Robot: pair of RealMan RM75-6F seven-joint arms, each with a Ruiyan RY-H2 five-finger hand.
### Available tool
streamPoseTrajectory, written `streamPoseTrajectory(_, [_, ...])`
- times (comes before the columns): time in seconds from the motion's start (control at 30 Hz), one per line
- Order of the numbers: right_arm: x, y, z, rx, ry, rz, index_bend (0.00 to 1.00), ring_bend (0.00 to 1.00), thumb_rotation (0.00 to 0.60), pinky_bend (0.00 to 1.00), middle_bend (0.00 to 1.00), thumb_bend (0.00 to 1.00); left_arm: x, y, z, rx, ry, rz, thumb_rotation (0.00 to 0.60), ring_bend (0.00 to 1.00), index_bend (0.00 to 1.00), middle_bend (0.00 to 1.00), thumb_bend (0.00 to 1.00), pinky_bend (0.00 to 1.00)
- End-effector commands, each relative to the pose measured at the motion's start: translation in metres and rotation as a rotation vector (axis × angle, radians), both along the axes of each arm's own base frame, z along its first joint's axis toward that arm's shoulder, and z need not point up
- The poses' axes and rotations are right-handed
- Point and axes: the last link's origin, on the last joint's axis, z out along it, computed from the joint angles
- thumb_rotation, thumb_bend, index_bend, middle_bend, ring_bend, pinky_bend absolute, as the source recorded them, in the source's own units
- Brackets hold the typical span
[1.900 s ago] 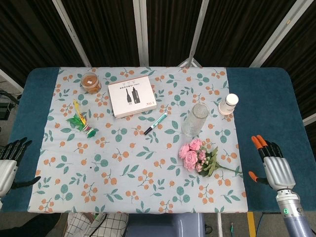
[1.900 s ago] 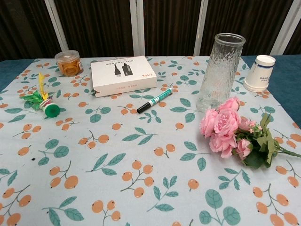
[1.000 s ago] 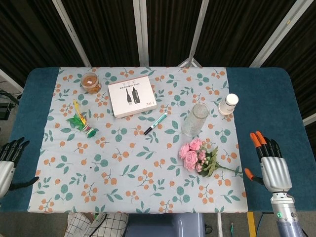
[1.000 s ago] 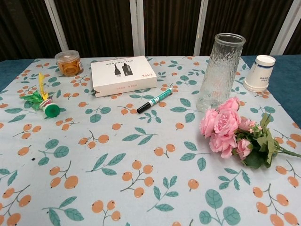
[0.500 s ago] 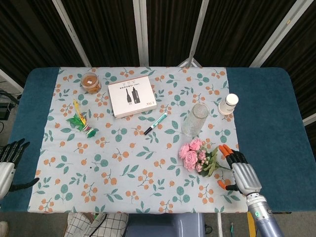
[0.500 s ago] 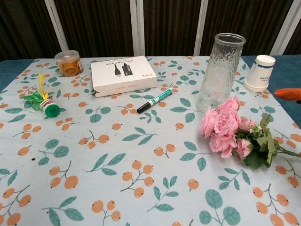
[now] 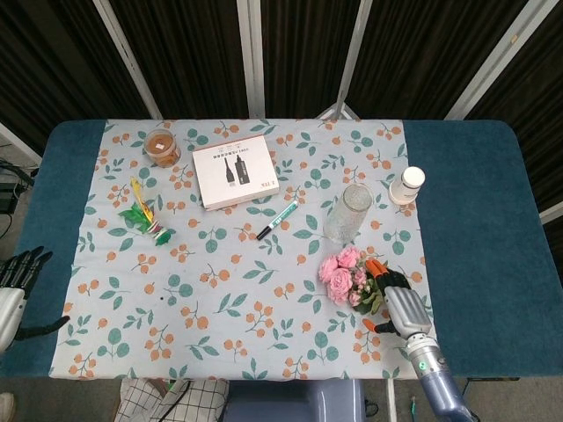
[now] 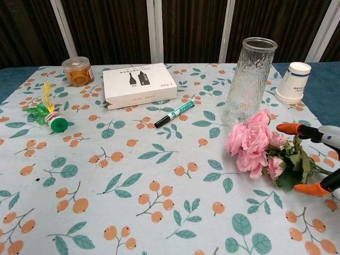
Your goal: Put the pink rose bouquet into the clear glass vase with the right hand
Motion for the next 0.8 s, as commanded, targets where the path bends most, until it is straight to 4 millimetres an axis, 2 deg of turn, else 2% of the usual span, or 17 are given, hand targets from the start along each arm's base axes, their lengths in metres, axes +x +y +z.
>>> streamPoseTrajectory(0.03, [0.004,-0.012,-0.014,-0.036,-0.007,-0.008,0.00,0.00,0.600,0.00,0.00,0.27,0.000,0.000,0.000,-0.004,-0.002,0.002,0.600,0.00,0.00,0.00,0.00,0.00])
streamPoseTrajectory(0.2, [0.014,-0.019,-0.027,-0.049,-0.037,-0.013,0.00,0.00,0.600,0.00,0.00,0.27,0.000,0.001,0.000,-0.009,-0.006,0.005,0.600,0.00,0.00,0.00,0.00,0.00])
streamPoseTrajectory(0.3, [0.019,-0.023,-0.032,-0.053,-0.038,-0.009,0.01,0.04,0.600,0.02,0.08,0.27,-0.001,0.001,0.000,-0.012,-0.008,0.007,0.600,0.00,0.00,0.00,0.00,0.00])
streamPoseTrajectory(0.37, [0.021,-0.027,-0.035,-0.063,-0.037,-0.007,0.10,0.15,0.600,0.10,0.21,0.27,-0.001,0.001,0.000,-0.015,-0.010,0.008,0.600,0.00,0.00,0.00,0.00,0.00])
streamPoseTrajectory(0.43, [0.023,-0.030,-0.039,-0.077,-0.034,-0.008,0.30,0.35,0.600,0.25,0.39,0.27,-0.001,0.001,0.000,-0.017,-0.011,0.008,0.600,0.00,0.00,0.00,0.00,0.00])
streamPoseTrajectory(0.5, [0.024,-0.033,-0.043,-0.085,-0.037,-0.016,0.42,0.46,0.600,0.36,0.50,0.27,-0.001,0.001,0.000,-0.019,-0.014,0.010,0.600,0.00,0.00,0.00,0.00,0.00])
streamPoseTrajectory(0.57, [0.025,-0.033,-0.045,-0.090,-0.053,-0.024,0.52,0.55,0.600,0.42,0.59,0.27,-0.001,0.000,-0.001,-0.027,-0.021,0.017,0.600,0.00,0.00,0.00,0.00,0.00])
streamPoseTrajectory(0.63, [0.025,-0.032,-0.044,-0.100,-0.056,-0.019,0.60,0.62,0.600,0.42,0.66,0.27,-0.001,0.000,0.000,-0.030,-0.022,0.020,0.600,0.00,0.00,0.00,0.00,0.00])
streamPoseTrajectory(0.8, [0.027,-0.030,-0.038,-0.137,-0.081,-0.008,0.63,0.64,0.600,0.42,0.68,0.26,-0.001,0.000,0.000,-0.032,-0.025,0.020,0.600,0.00,0.00,0.00,0.00,0.00])
